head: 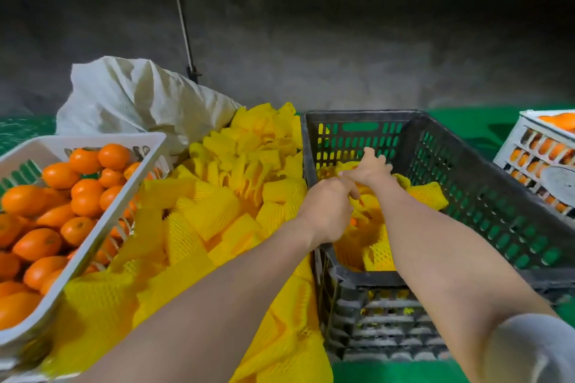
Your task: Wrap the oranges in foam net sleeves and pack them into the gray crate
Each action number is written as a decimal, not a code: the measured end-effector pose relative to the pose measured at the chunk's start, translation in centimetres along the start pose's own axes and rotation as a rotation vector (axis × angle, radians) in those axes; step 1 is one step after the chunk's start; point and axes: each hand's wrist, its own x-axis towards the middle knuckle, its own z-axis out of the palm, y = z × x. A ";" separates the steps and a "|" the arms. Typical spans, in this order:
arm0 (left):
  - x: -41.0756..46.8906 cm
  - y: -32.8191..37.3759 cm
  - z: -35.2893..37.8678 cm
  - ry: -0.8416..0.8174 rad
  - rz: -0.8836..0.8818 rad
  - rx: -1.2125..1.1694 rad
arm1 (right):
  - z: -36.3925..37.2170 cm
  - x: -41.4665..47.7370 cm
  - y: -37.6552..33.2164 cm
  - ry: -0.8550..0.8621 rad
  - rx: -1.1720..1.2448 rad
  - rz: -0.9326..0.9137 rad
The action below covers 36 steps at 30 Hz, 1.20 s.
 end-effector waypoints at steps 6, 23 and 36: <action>-2.7 -0.7 -1.2 0.224 -0.033 -0.285 | -2.8 -2.9 -3.1 0.122 0.093 -0.252; -15.8 -15.5 -17.3 0.607 -0.533 -0.373 | 11.6 -23.5 -13.2 -0.516 -0.600 -0.765; -18.6 -16.2 -17.1 0.298 -0.480 -0.556 | 9.8 -23.5 -11.9 -0.341 0.146 -0.781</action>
